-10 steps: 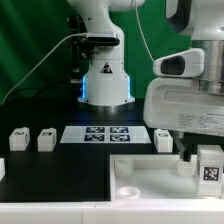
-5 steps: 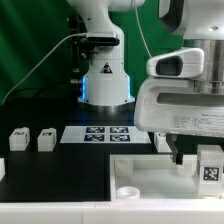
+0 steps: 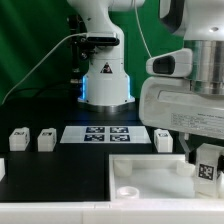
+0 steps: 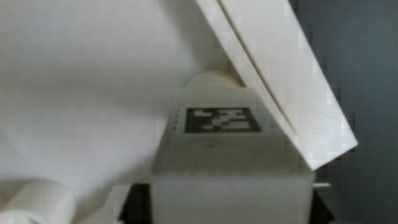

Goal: Assemble one leg

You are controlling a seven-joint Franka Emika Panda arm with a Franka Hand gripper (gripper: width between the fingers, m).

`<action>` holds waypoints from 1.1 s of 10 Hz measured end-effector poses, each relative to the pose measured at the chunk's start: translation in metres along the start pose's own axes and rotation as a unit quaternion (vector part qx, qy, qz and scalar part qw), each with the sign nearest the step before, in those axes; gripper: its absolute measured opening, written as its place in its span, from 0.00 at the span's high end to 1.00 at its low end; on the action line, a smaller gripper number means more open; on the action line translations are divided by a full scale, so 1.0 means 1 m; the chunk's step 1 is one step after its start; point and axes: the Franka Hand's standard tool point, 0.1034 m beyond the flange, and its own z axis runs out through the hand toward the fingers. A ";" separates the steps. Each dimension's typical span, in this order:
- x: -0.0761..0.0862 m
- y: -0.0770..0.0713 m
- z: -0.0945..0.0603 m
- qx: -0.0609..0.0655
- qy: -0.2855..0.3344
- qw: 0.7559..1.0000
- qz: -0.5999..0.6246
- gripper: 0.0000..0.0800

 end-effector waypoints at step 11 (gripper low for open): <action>-0.002 0.010 0.006 0.015 -0.019 0.910 0.413 0.28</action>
Offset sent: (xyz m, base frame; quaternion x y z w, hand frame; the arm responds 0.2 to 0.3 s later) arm -0.0006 0.0057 -0.0147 0.0606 -0.0147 0.4443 0.8937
